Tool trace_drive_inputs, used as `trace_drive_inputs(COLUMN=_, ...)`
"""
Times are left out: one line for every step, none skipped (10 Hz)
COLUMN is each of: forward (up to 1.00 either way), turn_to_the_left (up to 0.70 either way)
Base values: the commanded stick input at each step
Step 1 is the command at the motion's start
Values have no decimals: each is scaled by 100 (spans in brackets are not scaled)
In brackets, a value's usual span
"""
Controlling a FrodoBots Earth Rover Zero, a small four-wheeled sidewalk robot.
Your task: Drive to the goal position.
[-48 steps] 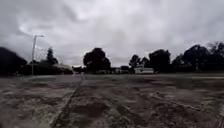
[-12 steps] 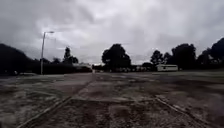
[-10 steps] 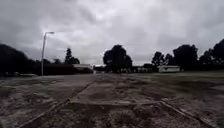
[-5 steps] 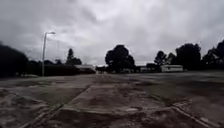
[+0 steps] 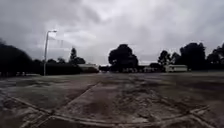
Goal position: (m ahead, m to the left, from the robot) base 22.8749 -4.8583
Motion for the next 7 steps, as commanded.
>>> trace_drive_inputs(forward=69, turn_to_the_left=-30)
trace_drive_inputs(forward=69, turn_to_the_left=-15)
trace_drive_inputs(forward=69, turn_to_the_left=0)
trace_drive_inputs(forward=69, turn_to_the_left=0)
trace_drive_inputs(forward=69, turn_to_the_left=0)
trace_drive_inputs(forward=69, turn_to_the_left=0)
trace_drive_inputs(forward=69, turn_to_the_left=0)
